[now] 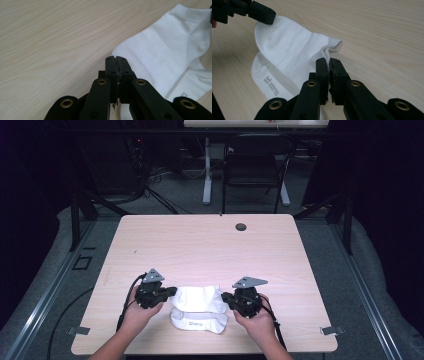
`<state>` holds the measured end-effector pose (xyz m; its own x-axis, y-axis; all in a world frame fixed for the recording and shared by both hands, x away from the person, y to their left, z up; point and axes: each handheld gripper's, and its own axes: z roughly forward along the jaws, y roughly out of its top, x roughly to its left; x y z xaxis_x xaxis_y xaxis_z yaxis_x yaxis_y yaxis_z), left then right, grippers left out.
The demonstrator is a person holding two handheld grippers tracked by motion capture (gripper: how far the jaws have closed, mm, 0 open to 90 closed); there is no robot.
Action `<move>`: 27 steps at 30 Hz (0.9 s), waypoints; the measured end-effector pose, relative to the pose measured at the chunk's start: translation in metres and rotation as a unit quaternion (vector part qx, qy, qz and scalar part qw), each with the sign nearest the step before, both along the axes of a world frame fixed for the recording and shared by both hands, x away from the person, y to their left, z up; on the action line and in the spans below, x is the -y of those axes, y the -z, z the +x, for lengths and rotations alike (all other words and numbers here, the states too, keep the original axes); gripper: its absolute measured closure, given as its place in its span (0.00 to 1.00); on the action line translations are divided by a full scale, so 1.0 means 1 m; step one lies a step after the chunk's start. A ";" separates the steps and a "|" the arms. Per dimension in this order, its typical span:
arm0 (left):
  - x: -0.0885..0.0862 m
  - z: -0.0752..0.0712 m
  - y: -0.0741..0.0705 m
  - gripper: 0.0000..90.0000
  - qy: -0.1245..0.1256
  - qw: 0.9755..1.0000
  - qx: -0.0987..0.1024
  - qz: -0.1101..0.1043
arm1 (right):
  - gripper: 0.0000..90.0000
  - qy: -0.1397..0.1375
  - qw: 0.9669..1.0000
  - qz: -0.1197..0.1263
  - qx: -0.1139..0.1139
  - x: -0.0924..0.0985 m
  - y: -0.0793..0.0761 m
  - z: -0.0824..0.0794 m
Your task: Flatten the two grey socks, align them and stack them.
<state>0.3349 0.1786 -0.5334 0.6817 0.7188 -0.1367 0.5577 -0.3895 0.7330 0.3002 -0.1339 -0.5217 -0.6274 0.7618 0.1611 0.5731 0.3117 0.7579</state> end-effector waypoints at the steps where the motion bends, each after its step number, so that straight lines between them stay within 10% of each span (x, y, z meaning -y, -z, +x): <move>1: 0.000 0.000 0.000 0.98 0.000 1.000 0.000 0.000 | 0.96 0.000 1.000 0.000 0.000 0.000 0.000 0.000; 27: -0.001 -0.034 0.008 0.98 0.022 1.000 -0.009 0.002 | 0.96 -0.021 0.999 -0.007 -0.025 0.001 0.012 -0.038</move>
